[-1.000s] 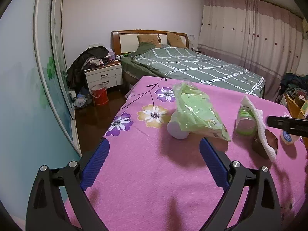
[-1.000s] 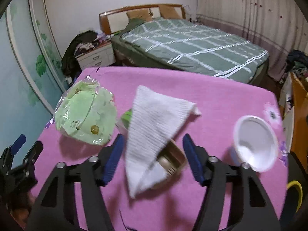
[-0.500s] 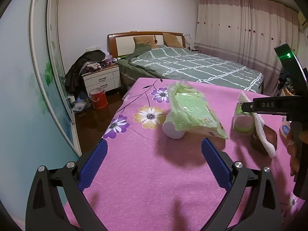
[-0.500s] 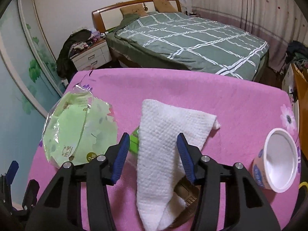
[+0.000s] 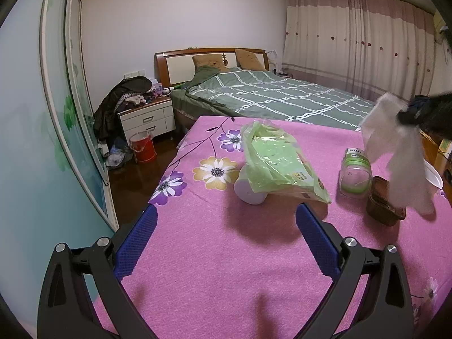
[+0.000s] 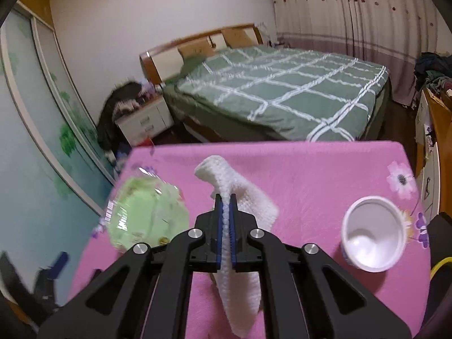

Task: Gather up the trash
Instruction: 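Carry the towel over the yellow bin and open the right gripper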

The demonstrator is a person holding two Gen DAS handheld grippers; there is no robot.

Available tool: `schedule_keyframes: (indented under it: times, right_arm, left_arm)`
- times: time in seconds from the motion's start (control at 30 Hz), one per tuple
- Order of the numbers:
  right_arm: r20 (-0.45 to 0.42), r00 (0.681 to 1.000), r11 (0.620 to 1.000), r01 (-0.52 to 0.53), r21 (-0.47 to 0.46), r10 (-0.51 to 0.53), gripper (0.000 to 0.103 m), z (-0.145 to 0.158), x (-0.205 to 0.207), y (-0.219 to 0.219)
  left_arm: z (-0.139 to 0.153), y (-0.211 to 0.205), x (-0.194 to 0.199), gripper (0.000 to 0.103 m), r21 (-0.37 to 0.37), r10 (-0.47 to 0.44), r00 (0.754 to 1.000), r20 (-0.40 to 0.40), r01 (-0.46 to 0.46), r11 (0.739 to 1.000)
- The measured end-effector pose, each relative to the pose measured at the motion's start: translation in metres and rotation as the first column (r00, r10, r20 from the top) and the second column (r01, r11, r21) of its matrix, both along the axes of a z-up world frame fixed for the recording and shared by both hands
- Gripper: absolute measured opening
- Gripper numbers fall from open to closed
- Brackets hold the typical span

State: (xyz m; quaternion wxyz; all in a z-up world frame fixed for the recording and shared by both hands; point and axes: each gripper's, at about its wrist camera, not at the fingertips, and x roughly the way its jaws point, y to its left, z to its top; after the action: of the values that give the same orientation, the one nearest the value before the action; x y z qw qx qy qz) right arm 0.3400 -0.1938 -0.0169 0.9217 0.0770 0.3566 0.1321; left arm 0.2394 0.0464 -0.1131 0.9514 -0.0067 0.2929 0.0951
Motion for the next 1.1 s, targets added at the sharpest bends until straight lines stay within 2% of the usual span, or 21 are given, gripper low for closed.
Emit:
schedule_keyframes:
  times: [0.17,0.3,0.47,0.57,0.77,0.87,1.1]
  right_arm:
    - [0.089,0.996,0.999,-0.002,0.037,-0.001,0.004,0.034,-0.034,-0.019]
    - [0.121,0.993,0.999,0.005,0.041,-0.01,0.004,0.046,-0.059,-0.04]
    - [0.117,0.989,0.995,0.083,0.048,-0.088,0.004,0.044,-0.095,-0.082]
    - [0.129,0.972,0.98,0.198,0.012,-0.198,0.004,0.041,-0.124,-0.115]
    - [0.101,0.913,0.917,0.398,-0.016,-0.394,0.005,0.023,-0.168,-0.188]
    - [0.059,0.862,0.86,0.507,-0.052,-0.504,0.005,0.004,-0.181,-0.231]
    - [-0.016,0.76,0.758,0.646,-0.09,-0.65,0.005,-0.035,-0.191,-0.3]
  left_arm:
    - [0.001,0.001,0.0,0.098,-0.005,0.002,1.0,-0.002,-0.002,1.0]
    - [0.001,0.0,-0.001,0.098,0.0,-0.004,1.0,0.0,0.004,1.0]
    - [0.001,-0.002,-0.002,0.098,0.001,-0.014,1.0,0.006,0.014,1.0]
    - [0.001,-0.004,-0.003,0.098,0.001,-0.02,1.0,0.005,0.02,1.0]
    - [0.003,-0.006,-0.004,0.098,0.006,-0.028,1.0,0.009,0.028,1.0]
    - [0.003,-0.007,-0.004,0.098,0.008,-0.028,1.0,0.008,0.028,1.0]
    - [0.003,-0.008,-0.005,0.098,0.011,-0.034,0.999,0.008,0.034,0.999]
